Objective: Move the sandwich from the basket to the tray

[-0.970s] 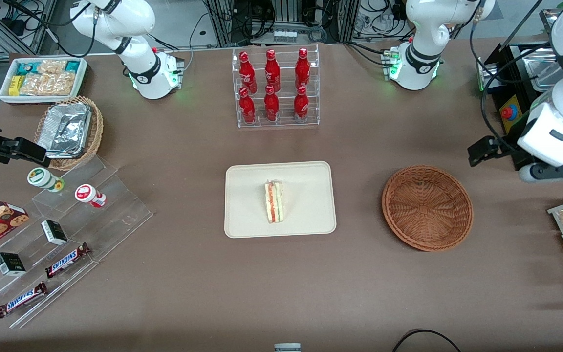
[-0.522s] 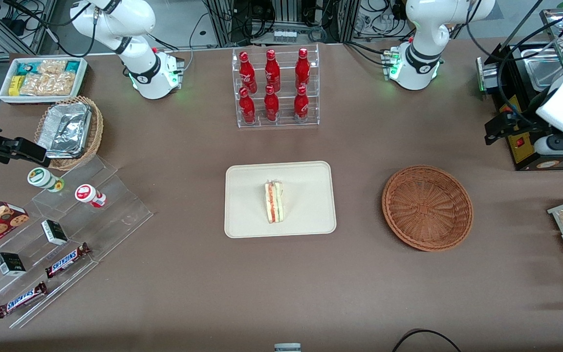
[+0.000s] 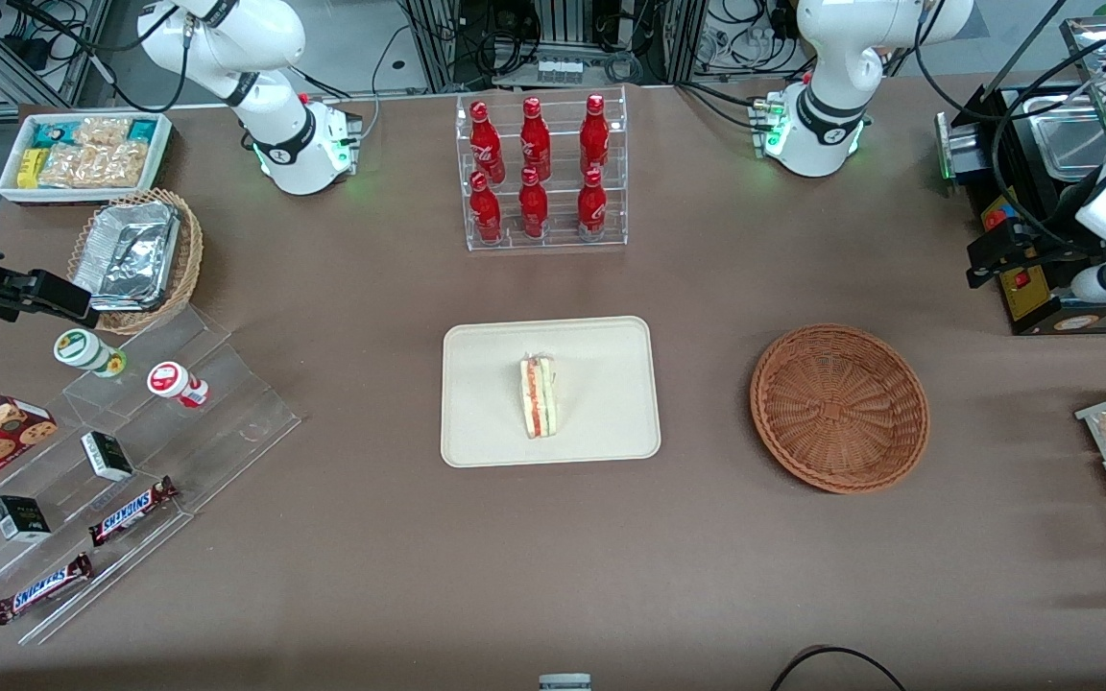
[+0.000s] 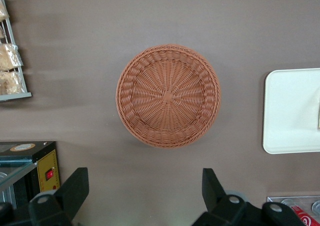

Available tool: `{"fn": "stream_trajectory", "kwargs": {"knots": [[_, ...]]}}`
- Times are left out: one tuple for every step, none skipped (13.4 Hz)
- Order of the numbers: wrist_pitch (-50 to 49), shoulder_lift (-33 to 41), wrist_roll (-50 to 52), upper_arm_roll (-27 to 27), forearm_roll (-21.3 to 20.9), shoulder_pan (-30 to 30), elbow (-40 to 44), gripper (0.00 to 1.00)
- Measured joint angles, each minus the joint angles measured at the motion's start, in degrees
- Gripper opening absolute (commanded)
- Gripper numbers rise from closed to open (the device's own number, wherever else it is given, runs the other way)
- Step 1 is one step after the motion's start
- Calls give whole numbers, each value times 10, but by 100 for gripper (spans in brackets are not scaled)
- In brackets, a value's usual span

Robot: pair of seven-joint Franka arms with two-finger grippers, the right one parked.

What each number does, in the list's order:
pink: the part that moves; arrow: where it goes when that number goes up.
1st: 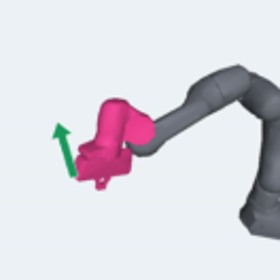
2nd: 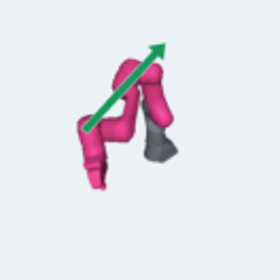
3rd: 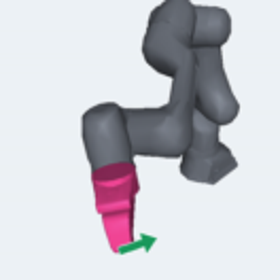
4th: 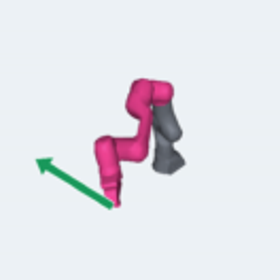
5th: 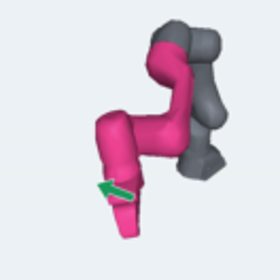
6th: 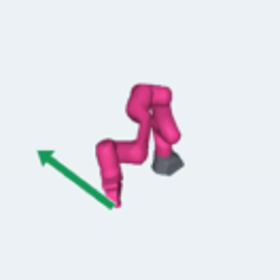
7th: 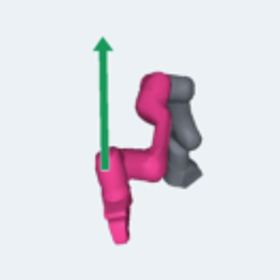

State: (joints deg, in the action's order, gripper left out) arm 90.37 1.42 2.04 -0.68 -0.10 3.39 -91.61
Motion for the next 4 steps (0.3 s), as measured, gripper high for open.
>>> {"fn": "stream_trajectory", "kwargs": {"knots": [[0,-2,0,0,0,0,6,100],[0,-5,0,-1,0,0,11,100],[0,-7,0,-1,0,0,14,100],[0,-9,0,-2,0,0,15,100]]}}
